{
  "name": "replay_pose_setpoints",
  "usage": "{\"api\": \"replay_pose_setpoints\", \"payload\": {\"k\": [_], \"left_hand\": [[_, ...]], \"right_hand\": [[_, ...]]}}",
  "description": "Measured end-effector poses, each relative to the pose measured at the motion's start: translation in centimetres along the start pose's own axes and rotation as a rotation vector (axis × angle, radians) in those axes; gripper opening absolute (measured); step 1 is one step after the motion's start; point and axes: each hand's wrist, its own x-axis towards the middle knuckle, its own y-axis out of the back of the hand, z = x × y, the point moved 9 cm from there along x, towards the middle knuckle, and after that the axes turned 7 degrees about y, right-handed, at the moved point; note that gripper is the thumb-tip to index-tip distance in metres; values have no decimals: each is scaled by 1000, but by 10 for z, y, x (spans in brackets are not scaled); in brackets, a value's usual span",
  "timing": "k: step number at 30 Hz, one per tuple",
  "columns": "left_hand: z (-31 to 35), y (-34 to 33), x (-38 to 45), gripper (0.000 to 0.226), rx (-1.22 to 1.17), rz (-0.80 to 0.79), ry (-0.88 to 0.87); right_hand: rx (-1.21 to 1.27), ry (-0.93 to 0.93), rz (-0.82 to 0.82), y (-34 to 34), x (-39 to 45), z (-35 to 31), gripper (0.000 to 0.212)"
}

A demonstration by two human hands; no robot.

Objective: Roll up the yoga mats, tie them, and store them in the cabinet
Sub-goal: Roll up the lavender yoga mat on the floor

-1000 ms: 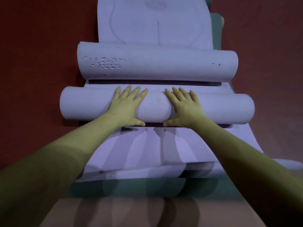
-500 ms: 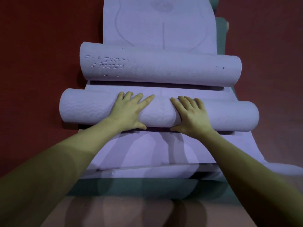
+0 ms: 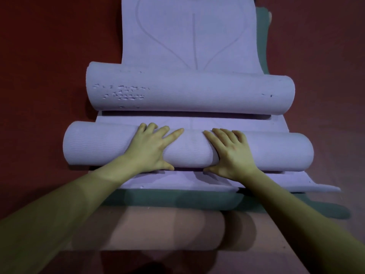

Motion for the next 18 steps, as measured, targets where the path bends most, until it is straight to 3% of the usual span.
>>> {"api": "replay_pose_setpoints", "payload": {"k": [5,12,16,18], "left_hand": [[-3,-4,-3,115,-8,-97,-5],[-19,-12,19,116,10,-387,65],[-12,-5,25,88,61,-236,-108],[-17,-7,28,79,49,-253,-64]], "right_hand": [[15,-31,-66,-4,-2,-5,108],[-77,-218,-120,-7,-3,2,84],[-32,-262,-191,-9,10,15,88],[-15,-275,-221,-10,18,22,95]]}}
